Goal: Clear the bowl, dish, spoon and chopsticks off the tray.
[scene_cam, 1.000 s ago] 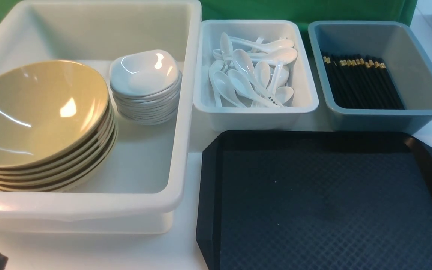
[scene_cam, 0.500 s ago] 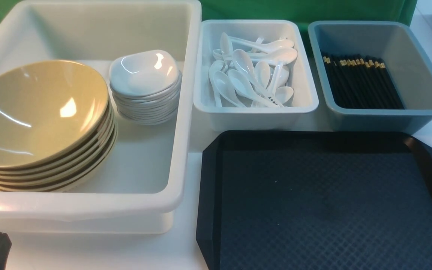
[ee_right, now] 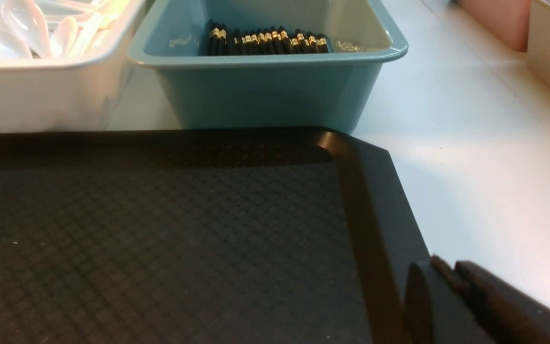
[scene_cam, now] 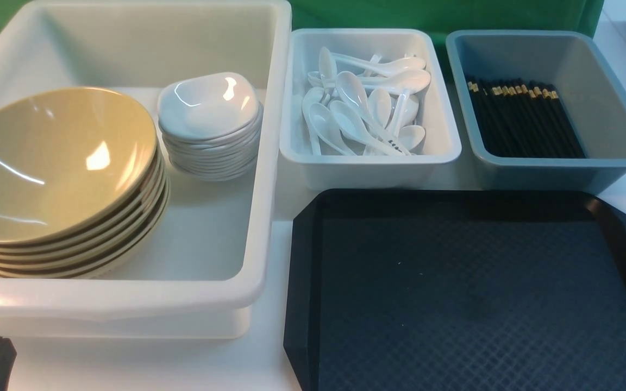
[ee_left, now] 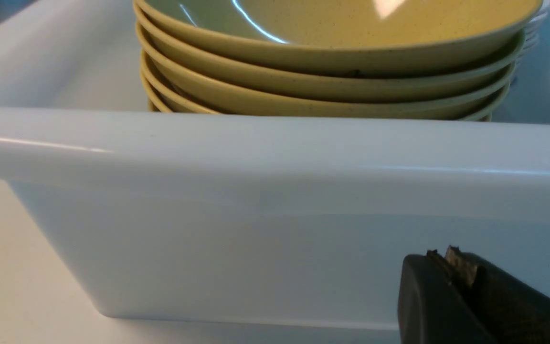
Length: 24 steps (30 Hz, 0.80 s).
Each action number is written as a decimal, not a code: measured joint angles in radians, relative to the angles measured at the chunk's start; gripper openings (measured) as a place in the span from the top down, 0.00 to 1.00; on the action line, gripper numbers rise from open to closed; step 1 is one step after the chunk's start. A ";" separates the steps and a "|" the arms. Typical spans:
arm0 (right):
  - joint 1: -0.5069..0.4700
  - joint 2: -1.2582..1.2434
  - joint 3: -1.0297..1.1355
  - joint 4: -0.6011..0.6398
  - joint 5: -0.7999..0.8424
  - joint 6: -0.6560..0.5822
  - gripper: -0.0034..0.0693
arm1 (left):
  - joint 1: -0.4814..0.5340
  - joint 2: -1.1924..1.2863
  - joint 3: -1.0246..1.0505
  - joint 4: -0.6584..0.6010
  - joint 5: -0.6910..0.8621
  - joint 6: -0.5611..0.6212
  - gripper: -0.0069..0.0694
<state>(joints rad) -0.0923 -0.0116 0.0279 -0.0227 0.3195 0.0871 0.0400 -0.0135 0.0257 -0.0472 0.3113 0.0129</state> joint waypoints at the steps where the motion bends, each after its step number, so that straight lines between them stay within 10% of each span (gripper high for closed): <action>1: 0.000 0.000 0.000 0.000 0.000 0.000 0.83 | 0.000 0.000 0.000 0.000 0.000 0.000 0.92; 24: 0.000 0.000 0.000 0.000 0.000 0.000 0.82 | 0.000 0.000 0.000 0.000 0.000 0.000 0.92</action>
<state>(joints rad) -0.0923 -0.0116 0.0279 -0.0227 0.3195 0.0871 0.0400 -0.0135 0.0257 -0.0472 0.3113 0.0128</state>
